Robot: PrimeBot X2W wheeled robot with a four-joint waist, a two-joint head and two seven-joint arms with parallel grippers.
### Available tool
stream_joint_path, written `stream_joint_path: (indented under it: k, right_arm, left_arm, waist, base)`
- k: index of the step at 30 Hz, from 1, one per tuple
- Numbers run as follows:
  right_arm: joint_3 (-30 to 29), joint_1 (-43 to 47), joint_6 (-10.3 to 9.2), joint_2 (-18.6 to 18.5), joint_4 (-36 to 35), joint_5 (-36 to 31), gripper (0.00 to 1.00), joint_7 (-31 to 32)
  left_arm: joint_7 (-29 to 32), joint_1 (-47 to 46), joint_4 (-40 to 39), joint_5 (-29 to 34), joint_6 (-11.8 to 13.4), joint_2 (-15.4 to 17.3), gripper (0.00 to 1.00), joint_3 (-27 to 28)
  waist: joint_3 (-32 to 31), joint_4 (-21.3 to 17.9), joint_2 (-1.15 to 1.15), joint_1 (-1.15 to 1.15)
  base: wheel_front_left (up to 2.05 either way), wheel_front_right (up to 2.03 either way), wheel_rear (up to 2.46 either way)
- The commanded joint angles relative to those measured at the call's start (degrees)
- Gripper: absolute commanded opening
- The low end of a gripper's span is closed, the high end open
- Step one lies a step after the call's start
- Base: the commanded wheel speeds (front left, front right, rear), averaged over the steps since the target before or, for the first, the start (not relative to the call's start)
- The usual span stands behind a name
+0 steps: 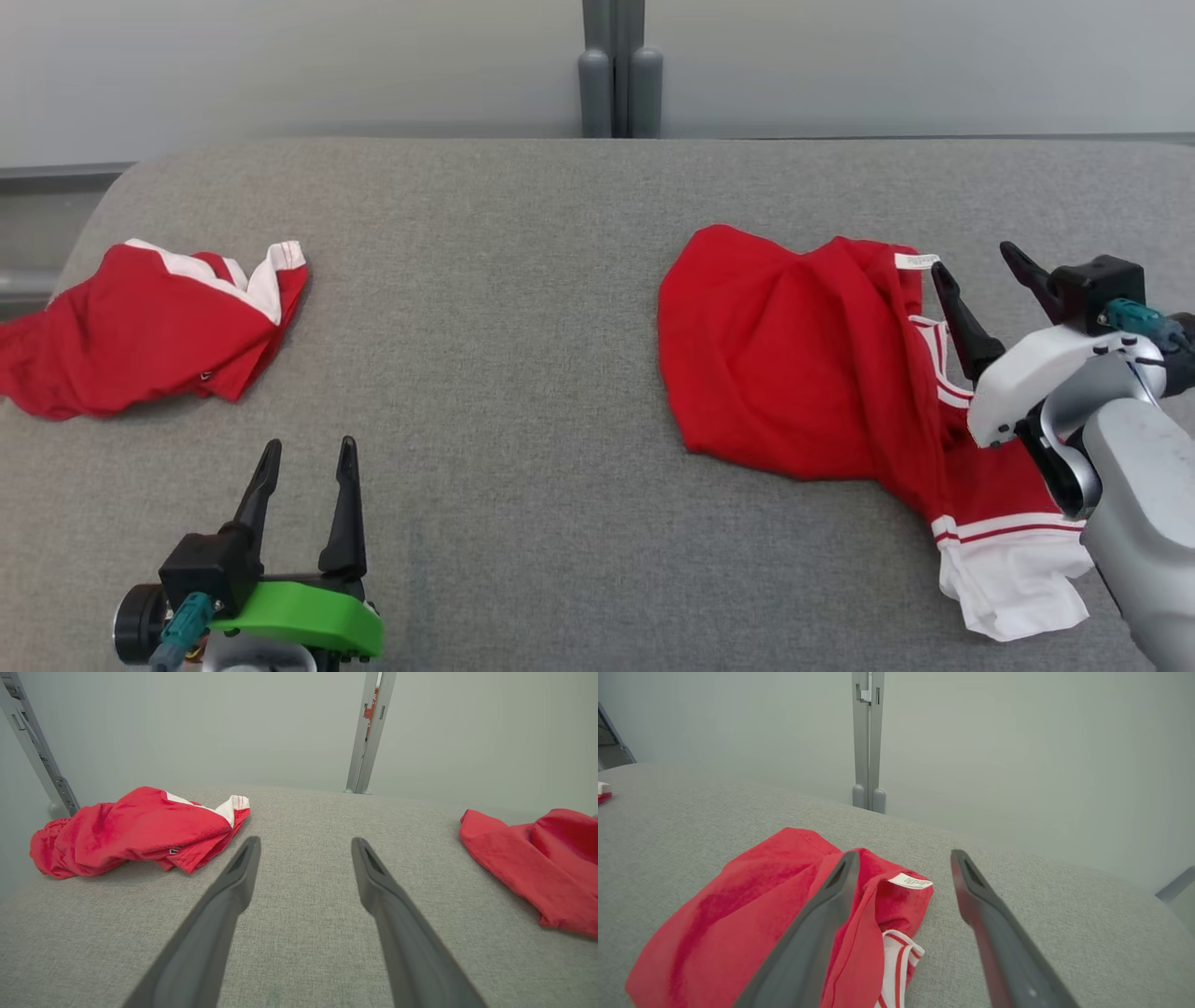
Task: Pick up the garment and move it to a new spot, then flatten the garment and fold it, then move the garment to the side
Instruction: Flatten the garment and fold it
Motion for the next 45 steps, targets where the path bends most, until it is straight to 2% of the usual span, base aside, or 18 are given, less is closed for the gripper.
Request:
stream_joint_path:
  k: [1,12,14,15,20,25,33,40,45]
  right_arm:
    - [0.78,-2.09,-0.1,-0.2,1.99,0.71,1.0,-0.15]
    - [7.34,-9.97,-0.1,-0.1,16.83,6.12,1.0,1.11]
    - [8.37,-10.39,-0.1,0.47,18.61,7.49,0.43,1.48]
    - [8.97,-10.46,-0.1,0.74,19.47,8.45,0.0,1.9]
    - [11.64,-11.84,-0.1,0.25,21.56,11.48,0.0,0.99]
    - [14.44,-13.75,-0.1,0.79,20.67,13.25,0.0,-3.54]
    - [20.7,-14.6,-0.1,4.06,13.35,13.91,0.0,-7.48]
    - [29.54,-11.03,-0.1,8.07,3.92,11.86,0.0,-7.79]
    - [35.68,-7.52,-0.1,10.84,2.63,11.01,0.0,-7.81]
  left_arm:
    - [-0.05,-1.27,0.04,-0.33,-0.15,-0.02,1.0,-0.24]
    - [-0.05,-3.79,0.5,-0.88,-0.15,-0.41,1.0,-1.15]
    - [-0.05,-3.85,0.46,-1.01,-0.15,-0.47,1.0,-1.1]
    - [-0.05,-3.83,0.5,-1.06,-0.15,-0.48,1.0,-1.05]
    - [-0.05,-4.04,0.66,-0.97,-0.15,-0.54,1.0,-1.13]
    - [-0.05,-4.08,1.12,-1.03,-0.15,-0.55,1.0,-1.37]
    - [-0.05,-2.27,1.07,-1.18,-0.15,-0.54,1.0,-0.57]
    - [-0.05,-1.01,0.62,-1.41,-0.15,-0.54,1.0,-0.76]
    - [-0.05,-0.85,1.07,-1.8,-0.06,-0.53,1.0,-1.53]
  waist:
    - [2.12,2.01,0.0,0.0]
    - [4.89,5.19,0.0,0.0]
    - [5.06,5.4,0.0,0.0]
    - [5.12,5.45,0.0,0.0]
    - [5.18,5.65,0.0,0.0]
    - [4.11,5.68,0.0,0.0]
    - [1.44,5.48,0.0,0.0]
    - [0.61,6.03,0.0,0.0]
    - [0.25,7.29,0.0,0.0]
  base:
    - [0.0,0.0,0.0]
    - [0.0,0.0,0.0]
    - [0.0,0.0,0.0]
    - [0.0,0.0,0.0]
    - [0.0,0.0,0.0]
    - [0.0,0.0,0.0]
    - [0.0,0.0,0.0]
    - [0.0,0.0,0.0]
    - [0.0,0.0,0.0]
